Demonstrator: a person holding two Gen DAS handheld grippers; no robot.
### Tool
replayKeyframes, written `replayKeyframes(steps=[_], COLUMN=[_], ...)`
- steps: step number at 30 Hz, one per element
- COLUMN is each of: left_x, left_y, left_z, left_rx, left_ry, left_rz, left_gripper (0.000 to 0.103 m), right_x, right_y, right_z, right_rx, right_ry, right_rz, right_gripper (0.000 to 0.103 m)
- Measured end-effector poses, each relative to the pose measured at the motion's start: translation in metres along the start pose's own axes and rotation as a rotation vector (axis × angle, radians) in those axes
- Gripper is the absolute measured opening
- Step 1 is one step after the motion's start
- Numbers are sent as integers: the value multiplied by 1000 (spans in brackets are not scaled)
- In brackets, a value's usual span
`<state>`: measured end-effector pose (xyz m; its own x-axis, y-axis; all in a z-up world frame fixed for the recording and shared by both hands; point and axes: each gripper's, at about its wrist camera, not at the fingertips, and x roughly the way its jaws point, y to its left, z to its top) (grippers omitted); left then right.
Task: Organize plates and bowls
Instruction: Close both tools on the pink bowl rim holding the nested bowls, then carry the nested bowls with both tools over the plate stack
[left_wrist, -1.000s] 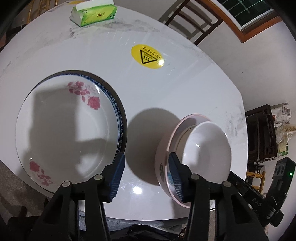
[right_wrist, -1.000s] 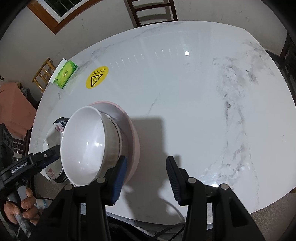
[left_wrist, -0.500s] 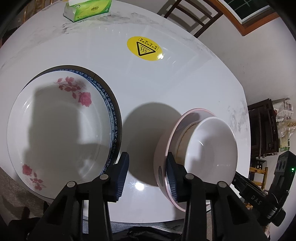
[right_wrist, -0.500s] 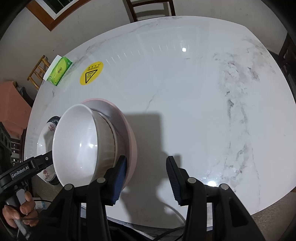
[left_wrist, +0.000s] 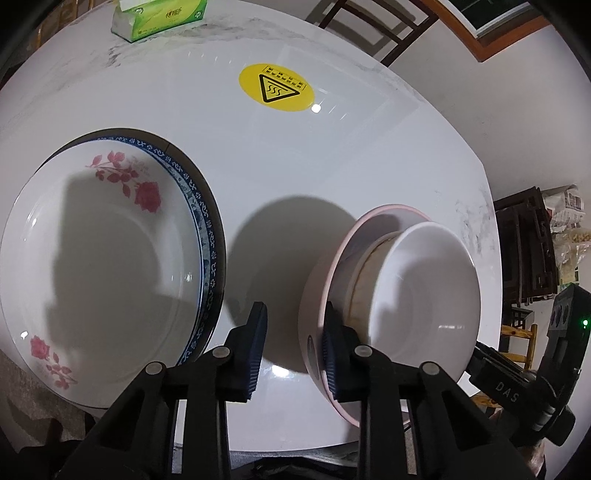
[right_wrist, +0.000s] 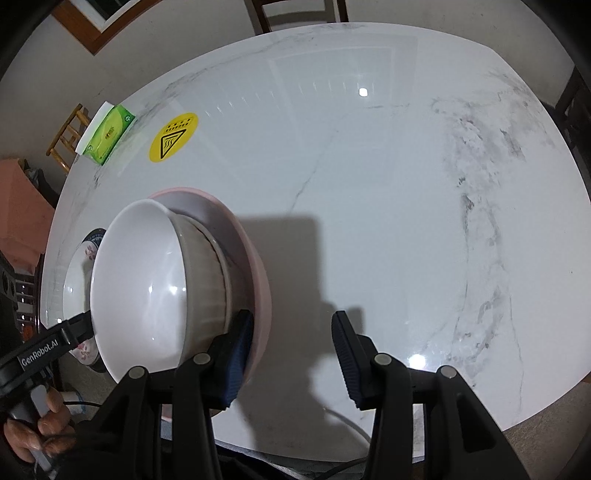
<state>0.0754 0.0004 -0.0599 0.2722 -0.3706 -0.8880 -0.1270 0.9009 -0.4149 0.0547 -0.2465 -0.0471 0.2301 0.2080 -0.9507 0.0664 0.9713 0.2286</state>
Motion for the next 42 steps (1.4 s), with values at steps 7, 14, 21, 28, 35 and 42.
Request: replayKeyframes(steps=[7, 14, 21, 28, 35, 42], left_x=[0, 0, -1, 0, 1, 2], left_y=[-2, -5, -7, -12, -16, -16], left_z=[0, 0, 0, 0, -1, -1], left_rx=[11, 28, 38, 60, 75, 77], left_ry=[-5, -10, -18, -31, -40, -49], left_rz=[3, 10, 16, 13, 8, 4], left_gripper=[25, 25, 24, 16, 8, 7], right_x=[-1, -3, -3, -4, -5, -4], right_y=[2, 7, 7, 9, 11, 15], right_z=[0, -3, -2, -4, -5, -6], right_rx=[-14, -36, -33, -39, -32, -30], right_ry=[-9, -36, -32, -32, -29, -32], right_rz=[-11, -20, -19, 1, 20, 14], right_gripper=[45, 37, 37, 25, 15, 11])
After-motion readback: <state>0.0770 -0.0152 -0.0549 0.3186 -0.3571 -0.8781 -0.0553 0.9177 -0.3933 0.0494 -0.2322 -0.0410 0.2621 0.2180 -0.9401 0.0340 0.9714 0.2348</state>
